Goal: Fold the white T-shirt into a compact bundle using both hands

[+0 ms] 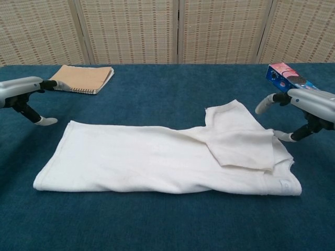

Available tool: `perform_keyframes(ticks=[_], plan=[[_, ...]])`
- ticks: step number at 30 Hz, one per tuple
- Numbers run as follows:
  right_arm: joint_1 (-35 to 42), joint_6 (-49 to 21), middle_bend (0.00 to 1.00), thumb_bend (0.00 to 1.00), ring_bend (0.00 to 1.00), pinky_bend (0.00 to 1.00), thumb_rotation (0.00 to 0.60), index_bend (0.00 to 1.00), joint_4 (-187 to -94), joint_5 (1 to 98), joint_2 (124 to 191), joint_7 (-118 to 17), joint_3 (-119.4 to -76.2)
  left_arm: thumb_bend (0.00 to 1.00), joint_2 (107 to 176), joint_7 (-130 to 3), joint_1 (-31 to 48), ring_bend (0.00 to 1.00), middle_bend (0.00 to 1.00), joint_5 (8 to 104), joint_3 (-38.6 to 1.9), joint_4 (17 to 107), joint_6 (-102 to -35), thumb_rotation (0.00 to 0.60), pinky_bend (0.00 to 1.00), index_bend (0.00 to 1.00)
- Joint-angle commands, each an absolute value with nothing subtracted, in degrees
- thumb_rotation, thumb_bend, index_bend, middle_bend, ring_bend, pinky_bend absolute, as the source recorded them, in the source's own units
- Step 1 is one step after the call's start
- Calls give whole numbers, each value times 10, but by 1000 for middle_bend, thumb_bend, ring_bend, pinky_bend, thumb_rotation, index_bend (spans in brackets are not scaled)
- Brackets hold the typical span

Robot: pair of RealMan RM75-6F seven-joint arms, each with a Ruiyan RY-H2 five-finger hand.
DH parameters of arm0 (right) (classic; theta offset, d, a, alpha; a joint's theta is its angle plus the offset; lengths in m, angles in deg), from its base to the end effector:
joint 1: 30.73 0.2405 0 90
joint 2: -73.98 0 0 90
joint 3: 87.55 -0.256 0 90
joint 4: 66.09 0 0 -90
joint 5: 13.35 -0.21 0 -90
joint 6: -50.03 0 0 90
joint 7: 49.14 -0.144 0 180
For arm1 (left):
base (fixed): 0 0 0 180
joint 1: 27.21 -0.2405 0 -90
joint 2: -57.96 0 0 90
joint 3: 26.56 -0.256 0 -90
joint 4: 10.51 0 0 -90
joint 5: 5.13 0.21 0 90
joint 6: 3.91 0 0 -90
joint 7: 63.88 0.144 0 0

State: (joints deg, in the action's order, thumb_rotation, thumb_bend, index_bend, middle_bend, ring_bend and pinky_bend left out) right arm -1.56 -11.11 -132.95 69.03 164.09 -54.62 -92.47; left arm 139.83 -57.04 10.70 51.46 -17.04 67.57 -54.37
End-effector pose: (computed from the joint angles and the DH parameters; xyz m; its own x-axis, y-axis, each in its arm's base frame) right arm -0.2613 -0.3131 0.0010 0.3595 -0.2434 0.9008 -0.9157 -0.2781 0.2902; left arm -0.2398 0.3619 0.0333 0.3107 0.3318 0.8907 0.9501 -0.0791 -0.3019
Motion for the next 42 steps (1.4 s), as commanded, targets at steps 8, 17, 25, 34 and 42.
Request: perform_keyframes(ticks=[8,17,25,34,42], plan=[[-19,-144,162,132,61,92,600,128,-1372,740,1604,-570,-905,314,1353,-581,78,0,0,507,-164,733,-575,600,2,0],[-35,-195,277,200,74,92,600,478,-1368,824,1584,-613,-847,312,1314,-585,42,0,0,544,-180,803,-623,600,0,0],[-31,-188,291,212,82,92,600,517,-1328,835,1608,-611,-837,303,1291,-599,13,0,0,576,-196,840,-648,600,0,0],[-26,-180,297,182,87,92,600,521,-1285,837,1646,-608,-835,284,1289,-615,3,0,0,580,-202,844,-639,600,0,0],[-18,-170,311,251,98,92,600,560,-1267,832,1663,-606,-838,284,1290,-621,-3,0,0,586,-200,843,-643,600,0,0]])
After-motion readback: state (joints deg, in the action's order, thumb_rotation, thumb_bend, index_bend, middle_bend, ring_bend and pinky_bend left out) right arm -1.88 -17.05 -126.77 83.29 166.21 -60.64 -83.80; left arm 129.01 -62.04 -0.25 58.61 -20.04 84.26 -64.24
